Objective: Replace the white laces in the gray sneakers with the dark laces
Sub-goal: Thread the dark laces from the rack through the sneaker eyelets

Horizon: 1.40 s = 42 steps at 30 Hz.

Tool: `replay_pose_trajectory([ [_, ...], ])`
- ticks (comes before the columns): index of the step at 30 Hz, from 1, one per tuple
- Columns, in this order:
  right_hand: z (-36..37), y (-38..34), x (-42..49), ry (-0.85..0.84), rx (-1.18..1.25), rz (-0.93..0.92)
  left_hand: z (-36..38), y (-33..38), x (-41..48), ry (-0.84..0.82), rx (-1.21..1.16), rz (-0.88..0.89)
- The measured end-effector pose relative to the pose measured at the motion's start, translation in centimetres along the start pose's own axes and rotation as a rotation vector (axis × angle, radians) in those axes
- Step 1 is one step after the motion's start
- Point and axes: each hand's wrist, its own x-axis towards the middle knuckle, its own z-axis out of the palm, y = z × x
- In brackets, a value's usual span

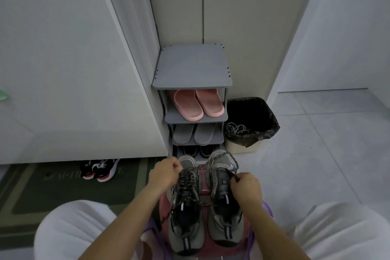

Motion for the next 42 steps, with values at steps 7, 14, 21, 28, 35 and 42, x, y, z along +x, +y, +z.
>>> replay_pose_trajectory([
  [7, 0.0, 0.0, 0.0, -0.002, 0.005, -0.002, -0.5, -3.0, -0.6, -0.109, 0.168, -0.133],
  [14, 0.1, 0.0, -0.2, -0.005, -0.011, -0.013, 3.7, 7.1, -1.6, 0.059, 0.286, 0.337],
  [21, 0.2, 0.2, 0.2, -0.019, -0.002, 0.001, 6.7, 11.0, -1.0, 0.003, 0.484, 0.312],
  [28, 0.1, 0.4, 0.3, -0.019, -0.003, 0.007, 4.3, 9.4, -0.3, -0.047, 0.259, 0.192],
  [35, 0.4, 0.5, 0.5, -0.016, -0.002, 0.004, 0.9, 3.8, -1.7, -0.126, 0.093, 0.102],
  [42, 0.4, 0.5, 0.7, -0.012, -0.04, -0.005, -0.7, 0.5, -2.8, -0.209, 0.045, 0.088],
])
